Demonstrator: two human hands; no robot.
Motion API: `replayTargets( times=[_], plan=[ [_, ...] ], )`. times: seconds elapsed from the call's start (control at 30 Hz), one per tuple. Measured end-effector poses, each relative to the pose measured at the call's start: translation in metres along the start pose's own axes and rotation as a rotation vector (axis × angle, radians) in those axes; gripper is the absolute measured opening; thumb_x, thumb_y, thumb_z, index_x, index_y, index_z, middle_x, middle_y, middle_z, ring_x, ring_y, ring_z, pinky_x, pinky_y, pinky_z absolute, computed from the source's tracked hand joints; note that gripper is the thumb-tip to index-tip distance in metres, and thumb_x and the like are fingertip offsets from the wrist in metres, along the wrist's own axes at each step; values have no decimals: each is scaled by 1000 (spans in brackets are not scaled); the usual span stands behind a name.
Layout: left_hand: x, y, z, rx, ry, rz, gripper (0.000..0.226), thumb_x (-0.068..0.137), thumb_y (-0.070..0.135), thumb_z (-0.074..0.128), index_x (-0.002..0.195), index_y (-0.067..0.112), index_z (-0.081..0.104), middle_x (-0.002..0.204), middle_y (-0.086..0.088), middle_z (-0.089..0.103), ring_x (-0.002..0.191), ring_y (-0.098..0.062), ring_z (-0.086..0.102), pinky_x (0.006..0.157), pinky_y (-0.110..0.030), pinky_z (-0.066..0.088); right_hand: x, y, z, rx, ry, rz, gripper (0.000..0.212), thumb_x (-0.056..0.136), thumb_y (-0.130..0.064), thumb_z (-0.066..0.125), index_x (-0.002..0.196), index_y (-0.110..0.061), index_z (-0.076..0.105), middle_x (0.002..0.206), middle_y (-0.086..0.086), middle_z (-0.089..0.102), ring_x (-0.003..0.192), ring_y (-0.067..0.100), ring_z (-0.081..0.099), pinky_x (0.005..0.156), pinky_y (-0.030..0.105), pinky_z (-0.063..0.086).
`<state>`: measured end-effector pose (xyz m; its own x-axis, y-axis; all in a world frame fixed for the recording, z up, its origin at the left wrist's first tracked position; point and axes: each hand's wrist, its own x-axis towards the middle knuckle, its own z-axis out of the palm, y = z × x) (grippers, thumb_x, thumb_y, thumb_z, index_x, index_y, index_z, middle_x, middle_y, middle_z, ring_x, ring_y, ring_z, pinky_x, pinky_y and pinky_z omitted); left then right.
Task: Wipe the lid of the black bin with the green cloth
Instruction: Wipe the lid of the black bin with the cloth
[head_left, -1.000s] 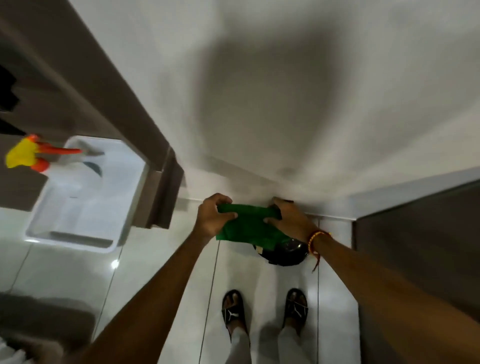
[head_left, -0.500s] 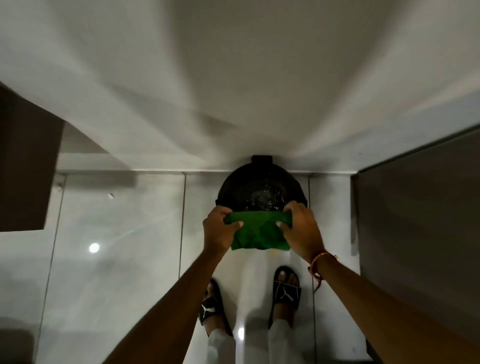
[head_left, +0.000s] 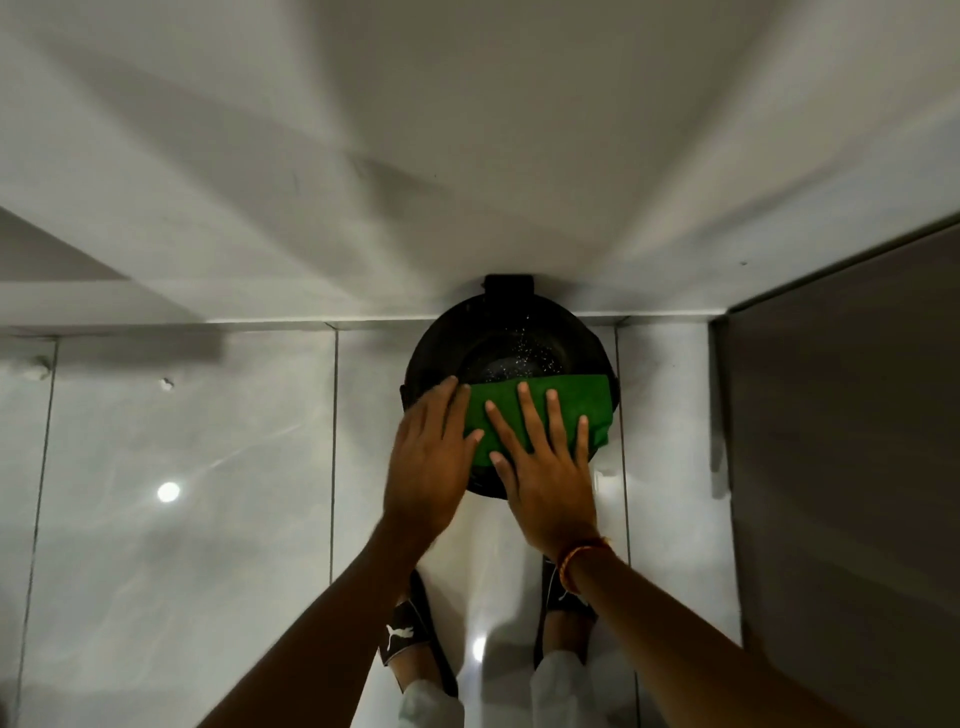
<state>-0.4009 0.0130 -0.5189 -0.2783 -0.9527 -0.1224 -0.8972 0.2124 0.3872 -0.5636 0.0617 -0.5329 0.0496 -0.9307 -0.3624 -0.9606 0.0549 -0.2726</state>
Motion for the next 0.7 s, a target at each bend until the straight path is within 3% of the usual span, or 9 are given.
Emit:
replayTargets(
  times=[0.07, 0.2, 0.37, 0.7],
  plan=[
    [-13, -4, 10, 68, -70, 89, 57, 104, 38, 35, 154, 10, 26, 164, -11, 26, 152, -29, 24, 120, -47, 31, 2, 4, 5, -16, 21, -6, 58, 107, -52, 24, 162, -42, 8, 174, -2, 1, 161, 29, 0, 126, 65, 9],
    [-21, -12, 22, -48, -149, -90, 69, 103, 52, 18, 159, 13, 4, 169, -6, 5, 156, -19, 4, 126, -39, 13, 10, 20, 6, -16, 70, -32, 59, 107, -52, 25, 162, -43, 8, 174, -5, 1, 162, 26, -2, 127, 64, 9],
    [-17, -29, 23, -5, -208, -108, 72, 102, 54, 16, 158, 9, 8, 167, -11, 7, 155, -22, 7, 125, -43, 20, 29, 35, -3, -56, 83, -17, 60, 106, -53, 28, 162, -44, 8, 174, -5, 2, 162, 27, 2, 125, 66, 12],
    [-17, -30, 26, -13, -248, -122, 78, 100, 51, 39, 158, 10, 5, 168, -10, 4, 155, -23, 7, 125, -44, 20, 103, 13, -28, -52, 105, 27, 59, 106, -55, 26, 162, -43, 11, 174, -2, 5, 161, 32, 6, 125, 66, 11]
  ],
)
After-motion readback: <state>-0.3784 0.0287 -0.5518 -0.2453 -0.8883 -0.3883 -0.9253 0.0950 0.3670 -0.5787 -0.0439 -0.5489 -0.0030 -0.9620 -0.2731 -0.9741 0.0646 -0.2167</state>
